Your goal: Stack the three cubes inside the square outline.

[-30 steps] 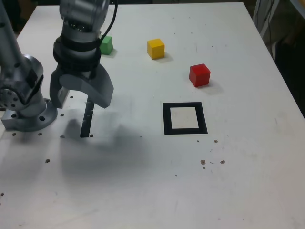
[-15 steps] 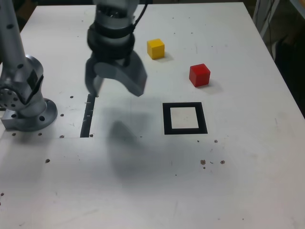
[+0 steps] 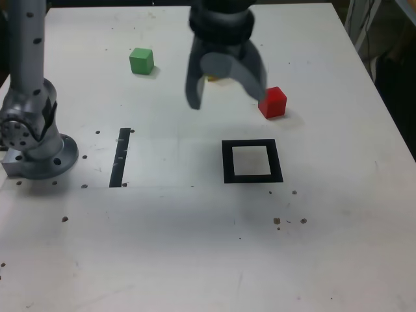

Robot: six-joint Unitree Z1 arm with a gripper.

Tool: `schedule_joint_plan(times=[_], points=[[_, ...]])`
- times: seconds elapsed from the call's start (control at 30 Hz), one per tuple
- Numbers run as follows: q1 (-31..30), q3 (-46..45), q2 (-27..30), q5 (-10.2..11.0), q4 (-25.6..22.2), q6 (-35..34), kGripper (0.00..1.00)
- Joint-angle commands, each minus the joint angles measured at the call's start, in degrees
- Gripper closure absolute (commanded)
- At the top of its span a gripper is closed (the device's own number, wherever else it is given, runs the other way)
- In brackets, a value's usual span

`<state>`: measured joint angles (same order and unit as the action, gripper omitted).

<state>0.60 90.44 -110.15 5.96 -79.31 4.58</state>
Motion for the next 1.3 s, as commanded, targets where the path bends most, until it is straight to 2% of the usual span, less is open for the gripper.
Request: schedule_joint_plan(times=[0.0, 0.17, 0.4, 0.67, 1.27], points=[[1.0, 4.5, -2.9, 0.0, -1.6, 0.3, 0.01], [4.1, 12.1, -7.4, 0.0, -3.8, -0.3, 0.0], [8.8, 14.9, -9.8, -0.9, -3.6, -5.3, 0.0], [9.8, 16.8, -13.7, -1.6, -2.7, -9.3, 0.01], [12.6, 23.0, -22.9, -1.0, -1.3, -9.5, 0.05]])
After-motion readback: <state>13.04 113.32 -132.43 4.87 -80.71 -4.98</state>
